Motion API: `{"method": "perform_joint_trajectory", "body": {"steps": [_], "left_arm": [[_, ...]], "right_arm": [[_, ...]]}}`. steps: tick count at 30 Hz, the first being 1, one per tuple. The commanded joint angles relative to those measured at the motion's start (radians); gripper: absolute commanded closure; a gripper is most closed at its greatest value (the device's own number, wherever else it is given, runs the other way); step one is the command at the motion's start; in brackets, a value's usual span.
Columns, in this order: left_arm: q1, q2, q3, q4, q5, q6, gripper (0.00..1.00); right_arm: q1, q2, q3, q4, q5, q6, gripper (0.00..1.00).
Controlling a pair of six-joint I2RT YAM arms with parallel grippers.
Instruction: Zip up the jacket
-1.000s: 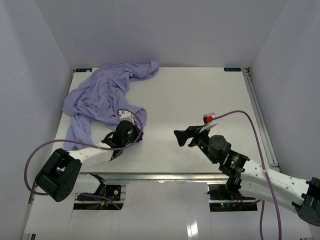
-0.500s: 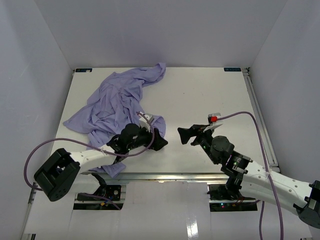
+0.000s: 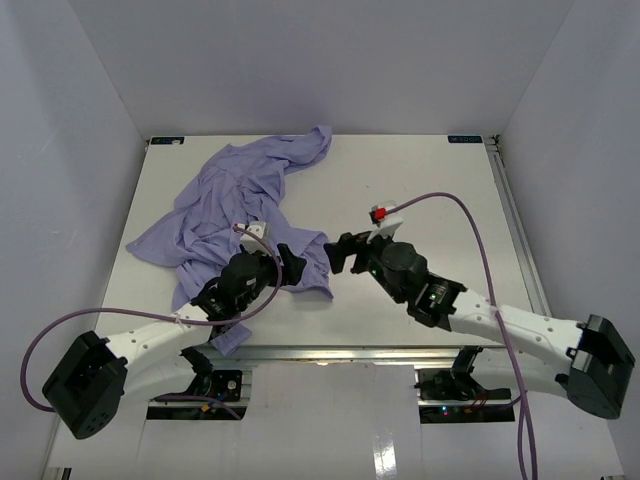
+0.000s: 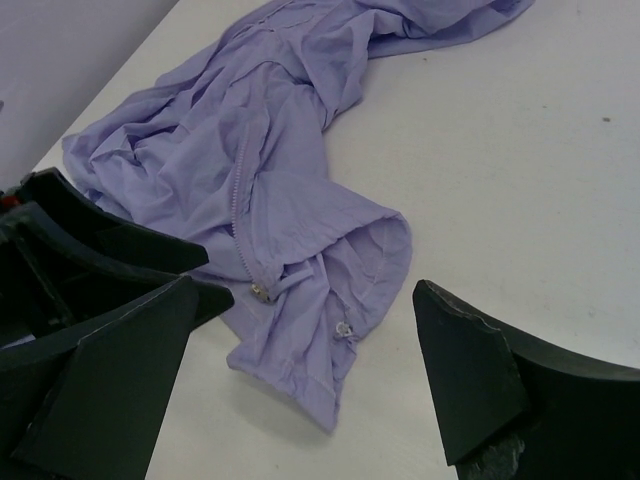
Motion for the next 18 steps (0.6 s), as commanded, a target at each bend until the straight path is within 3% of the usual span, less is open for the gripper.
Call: {"method": "perform_joint_trajectory", "body": {"steps": [1,7,12,18], "left_arm": [[0.03,0.095,0.068,-0.141,-0.134,-0.025,0.16],[0.132,0.135,0.042,-0.105,-0.084,-0.065,0.16],[0.169,0.126,0.015,-0.071,-0.063,-0.091,0.16],[0.179,0.135,-0.004,-0.001,0.007,-0.075,0.16]], "right_arm": [[-0.004,0.23,0.094,0.139,0.039,-0.013,0.05],[-0.031,0.449,0.125,0.242,-0.018,0.08,0.01],[-0.038,0.545,0.015,0.391,-0.068,0.156,0.23],[-0.028,0.602,-0.103,0.556,-0.164,0.17,0.38]]}}
